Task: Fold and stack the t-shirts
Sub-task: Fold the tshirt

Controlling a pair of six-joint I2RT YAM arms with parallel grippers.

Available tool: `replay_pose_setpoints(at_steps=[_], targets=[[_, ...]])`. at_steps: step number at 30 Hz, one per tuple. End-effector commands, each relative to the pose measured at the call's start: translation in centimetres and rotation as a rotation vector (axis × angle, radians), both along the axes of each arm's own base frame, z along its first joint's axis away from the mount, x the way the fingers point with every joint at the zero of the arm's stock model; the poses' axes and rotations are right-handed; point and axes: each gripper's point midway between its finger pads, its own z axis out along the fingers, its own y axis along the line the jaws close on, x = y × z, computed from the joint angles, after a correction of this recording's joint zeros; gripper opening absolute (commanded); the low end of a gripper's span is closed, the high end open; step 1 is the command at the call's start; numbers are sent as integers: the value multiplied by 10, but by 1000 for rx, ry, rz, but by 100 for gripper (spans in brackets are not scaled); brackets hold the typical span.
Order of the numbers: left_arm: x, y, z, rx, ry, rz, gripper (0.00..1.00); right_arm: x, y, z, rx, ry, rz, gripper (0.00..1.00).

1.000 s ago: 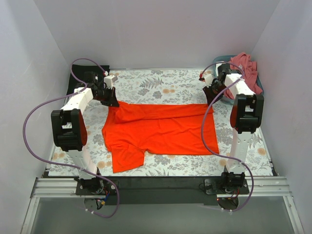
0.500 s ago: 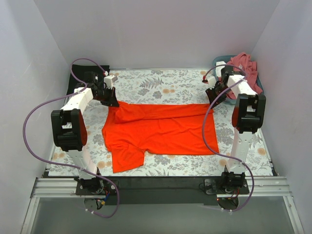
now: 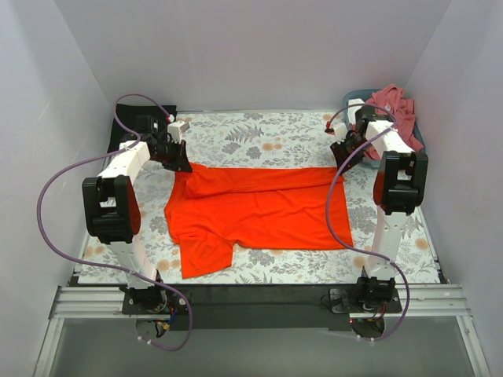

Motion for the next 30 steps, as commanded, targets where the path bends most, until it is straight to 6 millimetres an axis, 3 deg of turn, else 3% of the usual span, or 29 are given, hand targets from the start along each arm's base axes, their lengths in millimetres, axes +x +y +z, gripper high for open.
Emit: replay_pose_setpoints(at_steps=[1,11,17,20,21,25,30], targets=[[2,-3,21,-7,-63,-17,0,6,5,3,26,-2,-5,36],[2,-4,18,-8,-52,-19,0,14,12,4,35,-13,0,33],[2,-3,19,-5,-54,-20,0,8,14,11,43,-20,11,28],[1,-3,20,0,-53,-19,0,5,14,15,38,-26,18,13],[1,-2,25,0,-64,-17,0,4,13,18,34,-32,21,2],[-9,-2,39,6,-89,-30,0,-5,9,25,14,-46,40,1],[-39,1,44,39,-91,-71,0,-26,3,37,-10,-67,79,1]])
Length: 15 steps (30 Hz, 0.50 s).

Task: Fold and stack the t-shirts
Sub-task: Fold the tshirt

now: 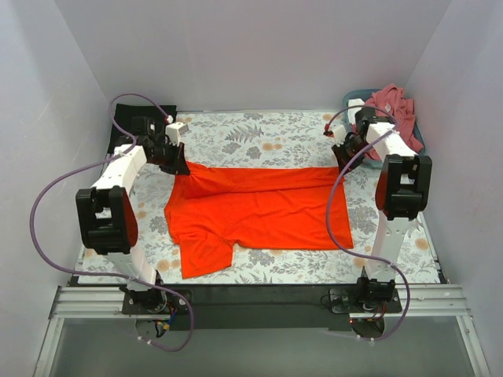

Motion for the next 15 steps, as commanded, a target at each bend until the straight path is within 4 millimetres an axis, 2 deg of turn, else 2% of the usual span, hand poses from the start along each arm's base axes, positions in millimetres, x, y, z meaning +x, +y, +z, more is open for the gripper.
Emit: replay_pose_setpoints(at_steps=[1,5,6,8,10,11,13,14,15], targets=[[-28,3,21,40,-65,-53,0,-13,-5,28,-19,-62,45,1],[-54,8,2,86,-25,-97,0,-36,-10,17,-43,-30,83,1],[-58,9,-3,95,-14,-106,0,-45,-11,8,-44,-1,85,1],[-72,14,-21,128,16,-127,0,-48,-14,2,-51,-2,85,1],[-77,18,-34,155,17,-144,0,-56,-16,-7,-55,23,87,1],[-86,22,-48,177,50,-149,0,-58,-16,-11,-59,30,88,1],[-90,25,-56,198,49,-161,2,-63,-18,-18,-65,49,90,1],[-93,26,-61,206,53,-177,12,-64,-19,-19,-69,53,93,10],[-94,24,-59,201,50,-183,17,-65,-20,-19,-73,53,97,18]])
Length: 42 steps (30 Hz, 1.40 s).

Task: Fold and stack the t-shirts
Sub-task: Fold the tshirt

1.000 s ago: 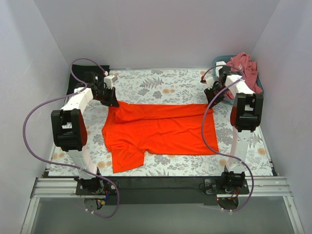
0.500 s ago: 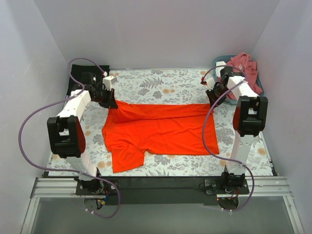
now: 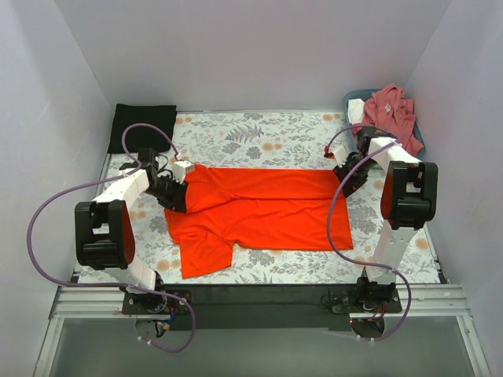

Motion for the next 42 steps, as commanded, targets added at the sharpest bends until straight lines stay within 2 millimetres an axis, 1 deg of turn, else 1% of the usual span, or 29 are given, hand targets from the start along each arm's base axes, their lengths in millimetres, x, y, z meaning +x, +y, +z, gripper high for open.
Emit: replay_pose_setpoints(at_steps=[1,2,3,4,5,6,7,8,9,10,11,13,15,17,19,20,24,26,30,31,34,36,39,40,41,42], targets=[[3,4,5,35,-74,-77,20,4,-7,2,-20,-34,24,25],[4,3,9,21,-80,-80,23,6,-7,7,-22,-50,25,35],[14,-4,23,-17,-110,-85,27,8,-8,12,-23,-63,23,40],[19,-7,30,-36,-117,-81,29,10,-8,18,-18,-80,19,44],[23,-10,35,-55,-114,-72,31,18,-7,30,-7,-117,14,48],[36,-15,44,-89,-107,-44,33,20,-1,36,23,-128,9,48],[40,-18,46,-102,-99,-39,35,22,2,41,38,-136,7,48],[44,-22,45,-108,-85,-34,37,29,5,49,52,-156,-11,47],[49,-23,45,-117,-71,-7,38,31,9,51,66,-156,-16,45],[60,-24,42,-130,-66,0,39,32,13,52,71,-153,-18,42],[60,-41,41,-138,-57,-34,39,33,14,47,72,-133,-31,37],[71,-51,34,-154,-20,-21,39,32,14,40,63,-111,-39,29],[76,-58,32,-168,-2,-21,39,30,14,28,56,-75,-46,24],[83,-69,29,-176,5,-21,39,28,12,18,48,-47,-55,22],[87,-76,26,-187,11,-24,39,28,12,11,47,-28,-64,22],[89,-83,22,-198,34,-25,39,27,12,6,46,-14,-66,22],[88,-96,11,-222,91,-30,40,28,13,4,53,-6,-70,22],[84,-102,8,-229,110,-44,41,29,14,5,55,-13,-68,22],[73,-108,-8,-205,156,-58,42,33,12,9,49,-26,-67,22],[72,-109,-9,-204,158,-58,45,33,13,10,54,-29,-66,22],[70,-113,-11,-198,160,-66,46,31,15,11,63,-27,-64,22],[66,-116,-7,-208,158,-81,40,30,15,11,62,-26,-63,22],[50,-123,10,-226,130,-146,29,29,14,12,58,-28,-57,22],[43,-128,14,-223,113,-186,24,29,14,13,56,-32,-57,22],[34,-127,21,-215,99,-203,19,30,13,13,54,-35,-58,22],[27,-128,22,-206,96,-221,14,31,13,15,53,-41,-56,22]])
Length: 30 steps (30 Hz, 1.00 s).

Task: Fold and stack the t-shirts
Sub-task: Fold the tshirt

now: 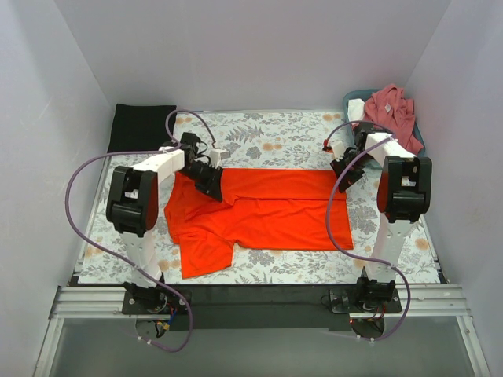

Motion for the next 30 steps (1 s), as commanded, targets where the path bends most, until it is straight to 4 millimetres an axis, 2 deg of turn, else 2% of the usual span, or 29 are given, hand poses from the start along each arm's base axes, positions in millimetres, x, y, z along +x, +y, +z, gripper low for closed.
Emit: replay_pose_setpoints(at_steps=[1,3,5,6,8,9,11,12,13,14,15,18,19,21,24,28,30], targets=[[-32,-14,38,-28,-79,-121,11,11,3,24,14,-67,4,22],[-48,-10,37,-7,-81,-170,5,13,2,28,11,-78,6,22],[-65,-5,35,26,-80,-215,7,16,4,32,17,-94,8,22],[-71,-3,36,35,-70,-235,19,17,4,34,19,-98,5,22],[-70,0,44,30,-97,-235,31,22,7,40,34,-113,-4,24],[-58,-1,56,13,-155,-211,37,24,8,41,38,-116,-11,24],[-27,14,71,-7,-202,-95,40,34,12,46,52,-127,-37,25],[1,16,87,-41,-232,-36,42,39,13,47,54,-135,-46,25],[23,35,91,-35,-243,46,42,43,13,44,53,-125,-74,25],[39,43,92,-12,-257,93,42,53,11,49,46,-145,-89,25],[64,53,87,35,-278,149,42,55,26,44,50,-131,-84,25],[99,64,72,88,-302,263,41,71,35,45,29,-156,-93,25],[110,74,55,132,-273,305,41,73,36,38,17,-145,-95,25],[117,81,42,159,-236,344,36,78,41,35,-10,-148,-96,25],[125,97,22,209,-223,413,35,80,40,21,-60,-136,-101,25],[126,125,-6,328,-205,494,34,81,30,-4,-130,-109,-118,25],[121,144,-29,400,-147,539,31,82,23,-13,-172,-102,-125,25]])
